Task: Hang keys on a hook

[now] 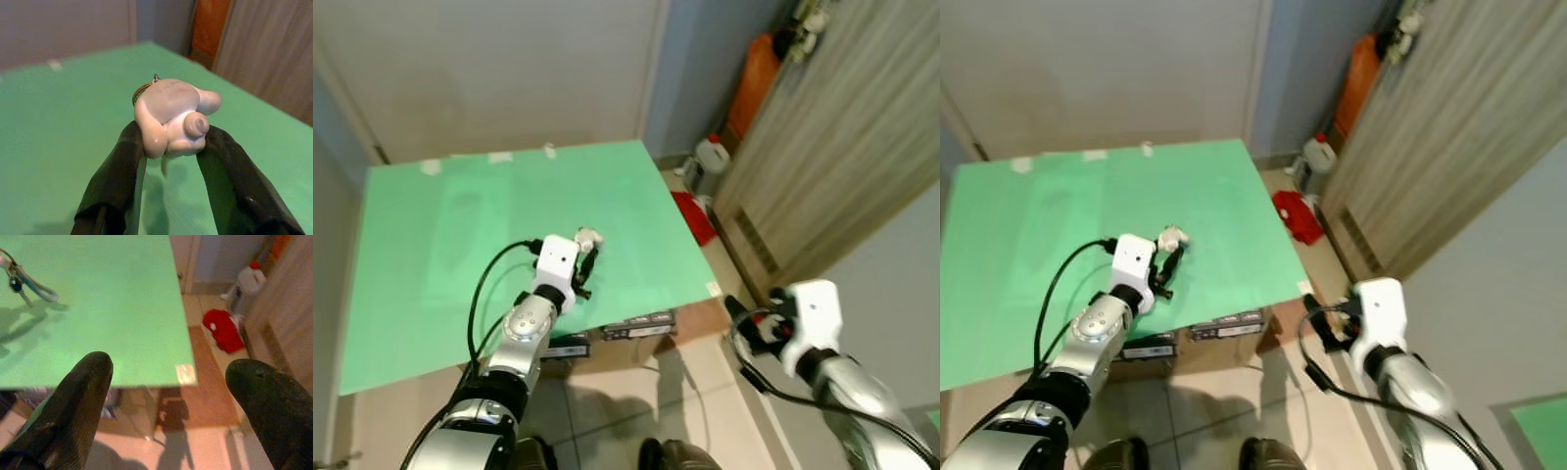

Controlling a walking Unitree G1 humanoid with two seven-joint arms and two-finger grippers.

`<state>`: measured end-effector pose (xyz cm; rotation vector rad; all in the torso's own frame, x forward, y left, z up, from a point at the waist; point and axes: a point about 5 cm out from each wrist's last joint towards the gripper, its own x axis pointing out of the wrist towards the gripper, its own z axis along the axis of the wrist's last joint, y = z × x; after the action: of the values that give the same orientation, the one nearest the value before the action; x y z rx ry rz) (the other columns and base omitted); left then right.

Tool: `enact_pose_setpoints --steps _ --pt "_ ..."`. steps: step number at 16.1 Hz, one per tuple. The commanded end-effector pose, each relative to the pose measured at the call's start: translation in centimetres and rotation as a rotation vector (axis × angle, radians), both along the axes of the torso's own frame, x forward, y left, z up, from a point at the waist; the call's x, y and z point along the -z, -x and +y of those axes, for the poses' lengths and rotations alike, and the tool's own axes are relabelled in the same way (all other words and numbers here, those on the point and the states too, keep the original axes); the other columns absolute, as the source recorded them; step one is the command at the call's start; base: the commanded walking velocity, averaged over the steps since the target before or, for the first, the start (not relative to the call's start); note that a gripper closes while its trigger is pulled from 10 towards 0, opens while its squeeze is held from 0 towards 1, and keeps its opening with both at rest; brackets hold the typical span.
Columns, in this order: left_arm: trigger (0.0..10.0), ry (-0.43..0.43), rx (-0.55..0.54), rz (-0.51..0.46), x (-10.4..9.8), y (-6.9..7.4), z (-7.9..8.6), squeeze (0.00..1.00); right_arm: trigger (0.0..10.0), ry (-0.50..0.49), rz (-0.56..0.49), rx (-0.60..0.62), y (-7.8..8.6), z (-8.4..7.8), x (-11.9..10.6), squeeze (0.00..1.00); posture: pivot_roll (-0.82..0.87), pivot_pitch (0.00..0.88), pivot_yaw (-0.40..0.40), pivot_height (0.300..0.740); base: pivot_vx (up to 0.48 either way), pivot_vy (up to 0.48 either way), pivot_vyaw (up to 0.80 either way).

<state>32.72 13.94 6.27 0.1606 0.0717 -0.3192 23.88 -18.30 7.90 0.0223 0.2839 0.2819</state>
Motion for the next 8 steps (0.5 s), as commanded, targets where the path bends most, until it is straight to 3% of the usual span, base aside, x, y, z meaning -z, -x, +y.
enact_pose_setpoints --steps 1,3,4,5,7,8 --pt "0.0 -0.003 0.034 -0.052 -0.9 -0.1 -0.5 0.00 10.0 0.016 -0.007 0.010 -0.7 0.2 0.3 0.00 -0.07 0.011 -0.071 0.740 0.000 0.000 0.00" --pt "0.0 0.030 0.046 -0.101 -2.4 -0.4 -0.6 0.00 10.0 -0.013 -0.066 0.012 -2.8 1.3 -0.3 0.00 -0.03 0.000 -0.056 0.740 0.000 0.000 0.00" --pt "0.0 0.087 0.048 -0.133 -3.9 -0.7 -0.8 0.00 10.0 -0.031 -0.099 0.016 -4.4 2.1 -0.6 0.00 0.02 0.000 -0.037 0.740 0.000 0.000 0.00" --pt "0.0 0.087 0.048 -0.133 -3.9 -0.7 -0.8 0.00 10.0 -0.031 -0.099 0.016 -4.4 2.1 -0.6 0.00 0.02 0.000 -0.037 0.740 0.000 0.000 0.00" --pt "0.0 0.192 0.063 -0.173 -6.4 -0.7 -1.5 0.00 10.0 -0.063 -0.145 0.025 -6.3 3.2 -1.1 0.00 0.06 0.000 -0.020 0.740 0.000 0.000 0.00" --pt "0.0 0.200 0.069 -0.183 -6.9 -0.7 -1.6 0.00 10.0 -0.071 -0.151 0.027 -6.7 3.4 -1.1 0.00 0.07 0.000 -0.017 0.740 0.000 0.000 0.00"
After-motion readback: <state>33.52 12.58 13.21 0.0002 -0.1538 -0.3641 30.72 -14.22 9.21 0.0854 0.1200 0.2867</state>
